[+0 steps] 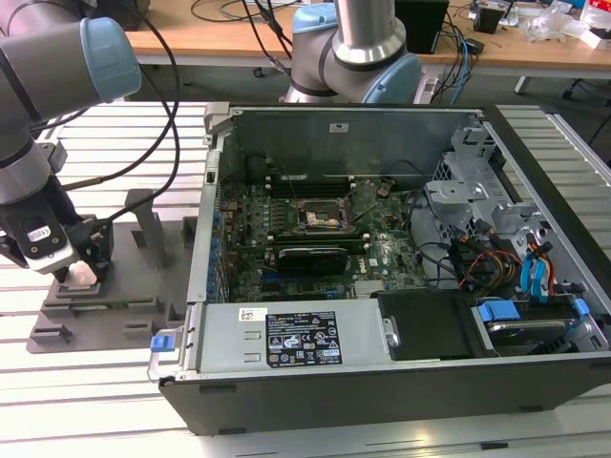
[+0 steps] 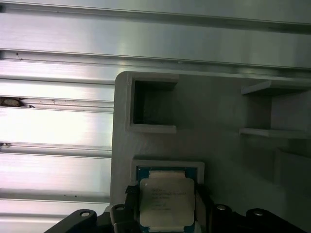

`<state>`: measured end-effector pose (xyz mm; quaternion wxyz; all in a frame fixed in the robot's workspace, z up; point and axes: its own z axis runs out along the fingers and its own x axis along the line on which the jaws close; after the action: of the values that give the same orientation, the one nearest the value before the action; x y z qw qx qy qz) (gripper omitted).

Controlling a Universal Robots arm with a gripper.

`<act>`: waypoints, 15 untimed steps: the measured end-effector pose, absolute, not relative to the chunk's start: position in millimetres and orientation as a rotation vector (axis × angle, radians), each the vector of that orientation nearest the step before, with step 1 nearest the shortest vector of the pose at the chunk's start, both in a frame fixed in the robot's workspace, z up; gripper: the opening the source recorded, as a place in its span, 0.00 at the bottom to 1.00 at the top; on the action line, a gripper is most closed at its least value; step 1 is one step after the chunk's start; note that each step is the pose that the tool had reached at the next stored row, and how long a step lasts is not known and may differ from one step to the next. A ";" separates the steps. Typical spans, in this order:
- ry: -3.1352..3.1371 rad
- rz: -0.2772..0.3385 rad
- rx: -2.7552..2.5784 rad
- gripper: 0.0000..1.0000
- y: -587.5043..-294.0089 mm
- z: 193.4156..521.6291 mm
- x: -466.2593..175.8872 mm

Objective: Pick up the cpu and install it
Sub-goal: 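Pick up the cpu and move it towards the insertion slot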

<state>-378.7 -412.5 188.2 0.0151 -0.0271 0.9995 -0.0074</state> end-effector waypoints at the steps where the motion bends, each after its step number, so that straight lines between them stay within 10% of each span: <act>1: 3.110 -0.023 -0.084 0.55 -412.5 188.1 -378.7; 15: 3.110 -0.024 -0.084 0.55 -412.5 210.3 -378.7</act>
<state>-378.7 -412.5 210.3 0.0151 -0.0270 0.9995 -0.0078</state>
